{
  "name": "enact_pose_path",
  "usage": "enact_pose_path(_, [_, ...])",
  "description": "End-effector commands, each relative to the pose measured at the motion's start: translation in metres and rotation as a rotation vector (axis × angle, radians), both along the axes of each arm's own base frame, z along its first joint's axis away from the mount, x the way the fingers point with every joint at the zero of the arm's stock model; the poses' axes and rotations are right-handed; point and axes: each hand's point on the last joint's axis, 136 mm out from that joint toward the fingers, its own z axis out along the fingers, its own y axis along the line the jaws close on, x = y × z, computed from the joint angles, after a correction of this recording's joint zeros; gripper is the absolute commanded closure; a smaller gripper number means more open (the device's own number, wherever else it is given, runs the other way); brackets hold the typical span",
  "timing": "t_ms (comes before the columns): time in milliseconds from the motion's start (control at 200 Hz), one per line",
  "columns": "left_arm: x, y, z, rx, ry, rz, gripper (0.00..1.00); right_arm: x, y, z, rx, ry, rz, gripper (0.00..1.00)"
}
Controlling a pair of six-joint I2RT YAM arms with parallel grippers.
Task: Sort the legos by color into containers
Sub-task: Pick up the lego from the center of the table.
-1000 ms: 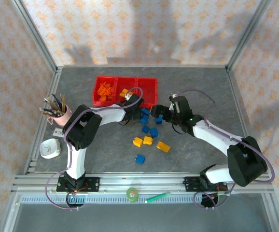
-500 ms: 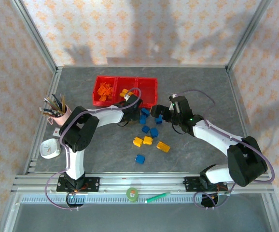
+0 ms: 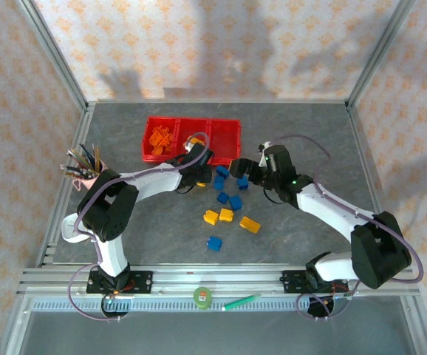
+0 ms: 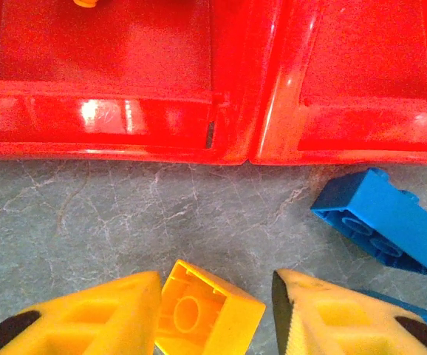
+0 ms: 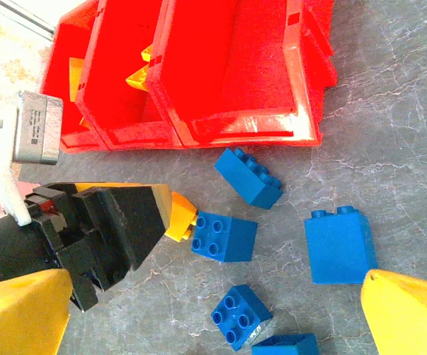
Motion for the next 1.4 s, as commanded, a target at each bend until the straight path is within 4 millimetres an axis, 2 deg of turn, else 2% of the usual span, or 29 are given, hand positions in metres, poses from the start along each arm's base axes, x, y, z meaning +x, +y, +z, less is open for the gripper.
enact_pose_path(0, [-0.013,0.004,-0.006,0.010,0.044,-0.016,0.47,0.006,0.001,0.019,0.020,-0.047,0.004,0.00])
enact_pose_path(110, [-0.017,0.012,-0.015,0.050,0.072,-0.002,0.43,0.005,0.001,0.019,0.023,-0.046,0.004,0.00])
enact_pose_path(255, [-0.025,0.008,-0.029,0.055,0.121,-0.047,0.37,0.005,0.001,0.018,0.022,-0.044,0.002,0.00])
enact_pose_path(511, [-0.023,0.002,-0.044,0.058,0.152,-0.067,0.37,0.004,0.001,0.016,0.024,-0.038,0.000,0.00])
enact_pose_path(581, [-0.022,0.003,-0.043,0.063,0.147,-0.062,0.38,0.004,0.000,0.016,0.022,-0.037,-0.001,0.00])
enact_pose_path(606, [-0.024,0.005,-0.055,0.079,0.171,-0.059,0.38,0.005,0.000,0.016,0.021,-0.038,-0.001,0.00])
enact_pose_path(761, [-0.026,0.006,-0.061,0.085,0.183,-0.057,0.46,0.005,0.000,0.016,0.019,-0.038,-0.002,0.00])
enact_pose_path(981, [-0.024,0.006,-0.050,0.076,0.158,-0.054,0.54,0.006,0.002,0.017,0.025,-0.040,0.001,0.00])
enact_pose_path(1001, [-0.021,0.004,-0.037,0.060,0.131,-0.054,0.54,0.006,0.002,0.017,0.025,-0.042,0.001,0.00])
enact_pose_path(1241, [-0.021,0.002,-0.012,0.010,0.097,-0.047,0.54,0.010,0.006,0.027,0.040,-0.057,0.012,0.00])
enact_pose_path(1316, [-0.021,0.000,0.005,-0.031,0.063,-0.037,0.54,0.012,0.008,0.031,0.047,-0.063,0.017,0.00])
enact_pose_path(1396, [-0.016,0.006,0.022,-0.030,0.024,-0.008,0.54,0.015,0.012,0.034,0.058,-0.067,0.028,0.00])
